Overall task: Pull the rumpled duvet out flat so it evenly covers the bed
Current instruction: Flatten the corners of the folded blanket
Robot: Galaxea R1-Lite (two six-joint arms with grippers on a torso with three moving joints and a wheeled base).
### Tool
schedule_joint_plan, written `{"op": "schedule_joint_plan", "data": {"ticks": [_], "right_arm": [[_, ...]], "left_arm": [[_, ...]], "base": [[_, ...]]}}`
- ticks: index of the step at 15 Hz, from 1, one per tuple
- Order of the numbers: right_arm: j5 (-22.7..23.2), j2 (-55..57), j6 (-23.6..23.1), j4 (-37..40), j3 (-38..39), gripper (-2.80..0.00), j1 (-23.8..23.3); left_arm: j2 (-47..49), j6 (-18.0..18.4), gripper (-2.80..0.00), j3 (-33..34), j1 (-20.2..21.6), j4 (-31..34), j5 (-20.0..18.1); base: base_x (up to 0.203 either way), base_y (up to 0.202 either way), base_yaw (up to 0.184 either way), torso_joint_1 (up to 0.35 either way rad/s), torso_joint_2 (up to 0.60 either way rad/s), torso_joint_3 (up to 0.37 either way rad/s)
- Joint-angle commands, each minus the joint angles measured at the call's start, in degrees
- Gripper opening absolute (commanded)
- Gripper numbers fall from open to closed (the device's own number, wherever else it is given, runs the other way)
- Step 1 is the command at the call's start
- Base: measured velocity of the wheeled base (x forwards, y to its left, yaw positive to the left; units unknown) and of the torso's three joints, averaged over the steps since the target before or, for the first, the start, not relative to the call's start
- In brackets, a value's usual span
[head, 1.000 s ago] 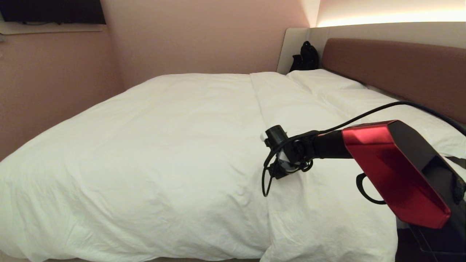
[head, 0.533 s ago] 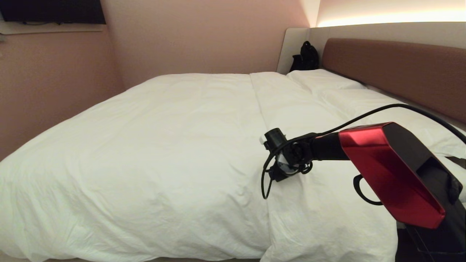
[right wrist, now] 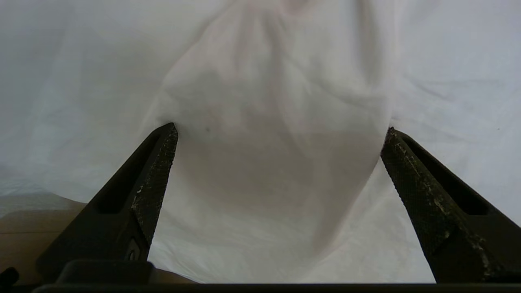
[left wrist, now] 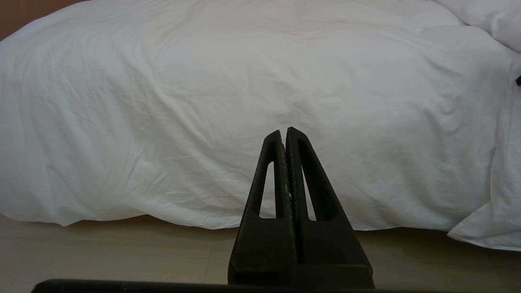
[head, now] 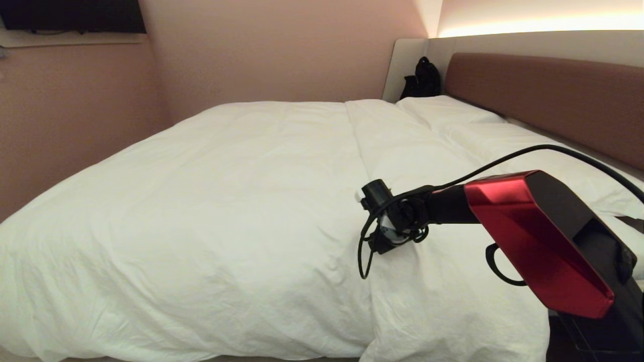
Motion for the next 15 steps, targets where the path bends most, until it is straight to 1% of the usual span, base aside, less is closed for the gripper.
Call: {"op": "schedule_joint_plan", "data": {"ticks": [1, 11, 12, 13, 15], "right_arm": [[-0.18, 0.21, 0.21, 0.17, 0.08, 0.00, 0.05], [-0.18, 0.38, 0.54, 0.17, 0.07, 0.00, 0.17], [-0.19, 0.38, 0.67, 0.17, 0.15, -2.49, 0.22], [-0.16, 0.38, 0.81, 0.09, 0.07, -2.80, 0.22], [-0.13, 0.21, 0.72, 0.17, -0.02, -2.80, 0.22]], "left_arm": [[0.00, -0.09, -2.80, 0.07, 0.02, -0.02, 0.03], [0.00, -0.03, -2.80, -0.02, 0.02, -0.02, 0.03], [0.00, -0.09, -2.80, -0.02, 0.02, -0.02, 0.03], [0.00, -0.01, -2.80, -0.02, 0.02, -0.02, 0.03], [0.00, -0.02, -2.80, 0.07, 0.02, -0.02, 0.03]], "base": [[0.000, 0.000, 0.000, 0.000, 0.00, 0.000], [0.000, 0.000, 0.000, 0.000, 0.00, 0.000], [0.000, 0.000, 0.000, 0.000, 0.00, 0.000], [0.000, 0.000, 0.000, 0.000, 0.00, 0.000], [0.000, 0.000, 0.000, 0.000, 0.00, 0.000]]}}
